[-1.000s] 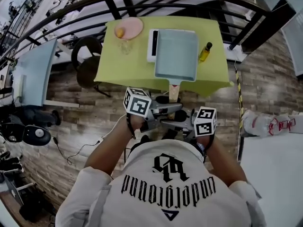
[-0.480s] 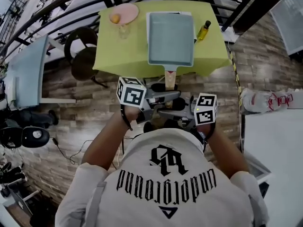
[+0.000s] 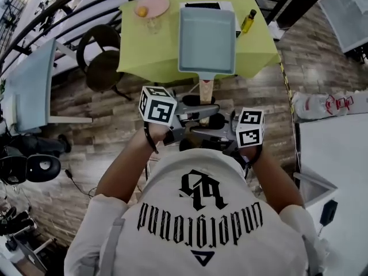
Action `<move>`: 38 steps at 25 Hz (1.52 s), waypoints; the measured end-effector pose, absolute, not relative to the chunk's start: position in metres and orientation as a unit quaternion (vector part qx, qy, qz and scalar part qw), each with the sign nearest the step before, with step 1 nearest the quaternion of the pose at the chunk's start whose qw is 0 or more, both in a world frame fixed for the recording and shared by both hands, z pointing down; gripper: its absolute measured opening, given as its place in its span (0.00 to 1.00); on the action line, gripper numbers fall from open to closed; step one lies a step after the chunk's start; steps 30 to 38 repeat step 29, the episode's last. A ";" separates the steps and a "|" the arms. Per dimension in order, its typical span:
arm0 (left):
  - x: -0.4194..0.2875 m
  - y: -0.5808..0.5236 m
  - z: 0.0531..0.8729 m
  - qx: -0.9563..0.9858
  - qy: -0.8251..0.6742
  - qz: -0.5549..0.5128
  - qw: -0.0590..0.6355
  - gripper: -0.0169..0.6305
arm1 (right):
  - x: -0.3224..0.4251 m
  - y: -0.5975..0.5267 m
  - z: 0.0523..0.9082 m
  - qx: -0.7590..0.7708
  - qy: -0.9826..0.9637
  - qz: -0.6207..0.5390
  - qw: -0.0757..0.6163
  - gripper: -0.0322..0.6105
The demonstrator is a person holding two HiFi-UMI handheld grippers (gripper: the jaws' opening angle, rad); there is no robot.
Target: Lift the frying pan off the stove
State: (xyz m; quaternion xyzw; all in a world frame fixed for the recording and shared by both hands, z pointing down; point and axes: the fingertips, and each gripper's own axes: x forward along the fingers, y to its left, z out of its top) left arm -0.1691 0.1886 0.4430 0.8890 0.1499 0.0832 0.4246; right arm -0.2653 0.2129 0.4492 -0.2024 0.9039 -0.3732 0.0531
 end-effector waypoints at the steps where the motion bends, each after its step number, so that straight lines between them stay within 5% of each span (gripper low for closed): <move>1: -0.170 0.190 0.442 0.888 0.152 0.085 0.425 0.32 | -0.266 0.213 0.448 -0.204 0.903 -0.374 0.055 0.35; 11: -0.241 0.229 0.448 0.889 0.170 0.084 0.416 0.32 | -0.338 0.250 0.457 -0.220 0.903 -0.364 0.054 0.35; 38: -0.247 0.234 0.448 0.892 0.170 0.094 0.409 0.32 | -0.343 0.255 0.458 -0.217 0.904 -0.365 0.048 0.35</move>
